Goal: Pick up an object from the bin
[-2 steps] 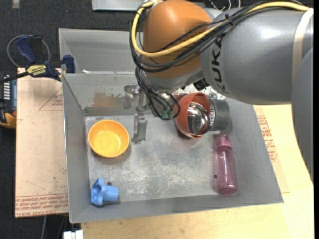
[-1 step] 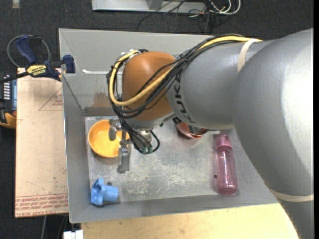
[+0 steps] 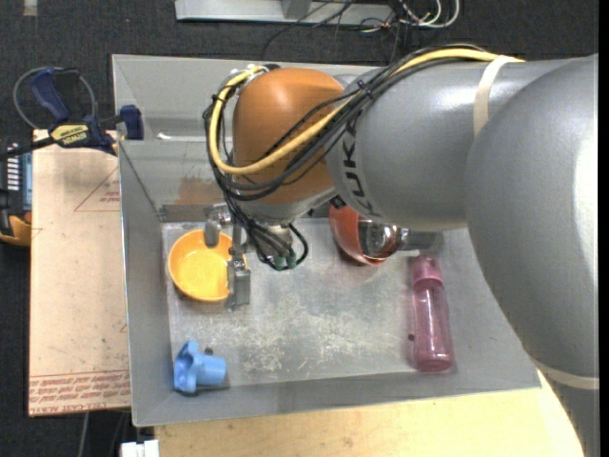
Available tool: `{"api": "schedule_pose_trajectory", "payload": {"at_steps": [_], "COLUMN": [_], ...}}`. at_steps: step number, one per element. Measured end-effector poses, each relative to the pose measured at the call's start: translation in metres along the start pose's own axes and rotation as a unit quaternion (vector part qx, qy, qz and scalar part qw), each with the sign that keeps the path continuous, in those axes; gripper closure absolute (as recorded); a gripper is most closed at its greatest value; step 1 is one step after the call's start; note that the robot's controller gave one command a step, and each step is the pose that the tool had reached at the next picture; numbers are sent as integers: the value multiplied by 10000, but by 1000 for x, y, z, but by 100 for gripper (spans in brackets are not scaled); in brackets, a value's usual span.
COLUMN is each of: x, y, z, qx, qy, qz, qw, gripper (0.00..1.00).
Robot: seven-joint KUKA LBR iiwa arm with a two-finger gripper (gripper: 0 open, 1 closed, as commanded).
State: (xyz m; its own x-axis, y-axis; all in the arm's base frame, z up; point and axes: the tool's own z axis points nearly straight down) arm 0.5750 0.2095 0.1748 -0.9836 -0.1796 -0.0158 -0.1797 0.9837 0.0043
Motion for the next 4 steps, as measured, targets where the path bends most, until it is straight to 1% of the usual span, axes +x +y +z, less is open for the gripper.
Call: {"api": "schedule_pose_trajectory", "payload": {"at_steps": [1, 2, 3, 4], "x": [30, 38, 38, 36], "y": [-26, -3, -3, 3], "z": [82, 32, 32, 31], "qx": [14, -17, -18, -26], "qy": [151, -50, -50, -62], "qz": [415, -60, -58, -83], "qw": [9990, 10000, 10000, 9999], "gripper": [0, 100, 100, 100]}}
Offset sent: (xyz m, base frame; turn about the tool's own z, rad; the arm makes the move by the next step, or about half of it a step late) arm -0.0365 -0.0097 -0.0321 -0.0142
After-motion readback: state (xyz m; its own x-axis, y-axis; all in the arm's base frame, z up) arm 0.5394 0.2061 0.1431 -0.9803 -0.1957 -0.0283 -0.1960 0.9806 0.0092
